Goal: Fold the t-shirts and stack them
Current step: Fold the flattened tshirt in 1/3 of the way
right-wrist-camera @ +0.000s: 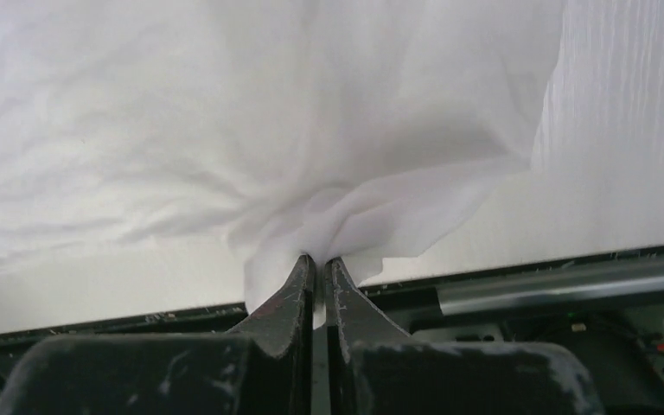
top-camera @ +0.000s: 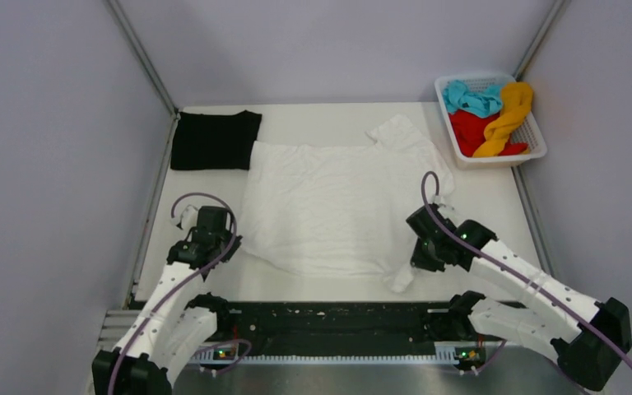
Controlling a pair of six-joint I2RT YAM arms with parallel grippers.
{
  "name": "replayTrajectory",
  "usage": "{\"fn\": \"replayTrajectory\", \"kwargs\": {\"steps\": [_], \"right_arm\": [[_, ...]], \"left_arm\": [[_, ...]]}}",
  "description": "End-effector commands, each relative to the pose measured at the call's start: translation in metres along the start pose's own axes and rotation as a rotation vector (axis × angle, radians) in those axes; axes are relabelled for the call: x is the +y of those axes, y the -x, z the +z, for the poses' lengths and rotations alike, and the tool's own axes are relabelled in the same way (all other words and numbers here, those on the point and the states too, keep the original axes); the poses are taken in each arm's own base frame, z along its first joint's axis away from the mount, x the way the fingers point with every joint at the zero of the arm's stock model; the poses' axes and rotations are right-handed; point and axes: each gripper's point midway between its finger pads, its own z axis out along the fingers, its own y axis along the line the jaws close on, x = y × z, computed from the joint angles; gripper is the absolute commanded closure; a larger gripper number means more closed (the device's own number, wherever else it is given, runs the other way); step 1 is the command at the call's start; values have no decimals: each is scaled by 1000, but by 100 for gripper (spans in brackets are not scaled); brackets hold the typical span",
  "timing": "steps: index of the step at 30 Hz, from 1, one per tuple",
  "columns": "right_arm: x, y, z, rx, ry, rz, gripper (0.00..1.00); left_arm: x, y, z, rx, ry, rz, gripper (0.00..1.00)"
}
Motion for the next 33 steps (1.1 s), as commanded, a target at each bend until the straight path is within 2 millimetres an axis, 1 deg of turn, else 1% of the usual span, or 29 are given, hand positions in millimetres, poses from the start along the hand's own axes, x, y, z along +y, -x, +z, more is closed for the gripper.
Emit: {"fn": "replayTrajectory", "kwargs": {"steps": [1,4,8,10,16,23,30,33], "right_arm": [[27,57,-6,-143,68,-77,100],[36,80,-2,-170,77,-81,100],[40,109,2,-223,71,-70,100],[39,122,4,-241,61,-65,100],[41,148,13,-277,46,-54,100],[45,176,31,-296,26,-41,100],[48,203,52,-315,28,-17,100],[49,213,62,-320,18,-21,98]], "left_arm": [[-51,40,-2,-125,-107,26,100],[-65,49,5,-130,-91,35,100],[-71,64,14,-172,-28,45,100],[-78,68,19,-182,-26,52,100],[-92,82,33,-207,2,64,100],[-105,87,60,-179,44,87,100],[-103,96,82,-171,99,81,100],[-103,96,90,-158,114,93,100]]}}
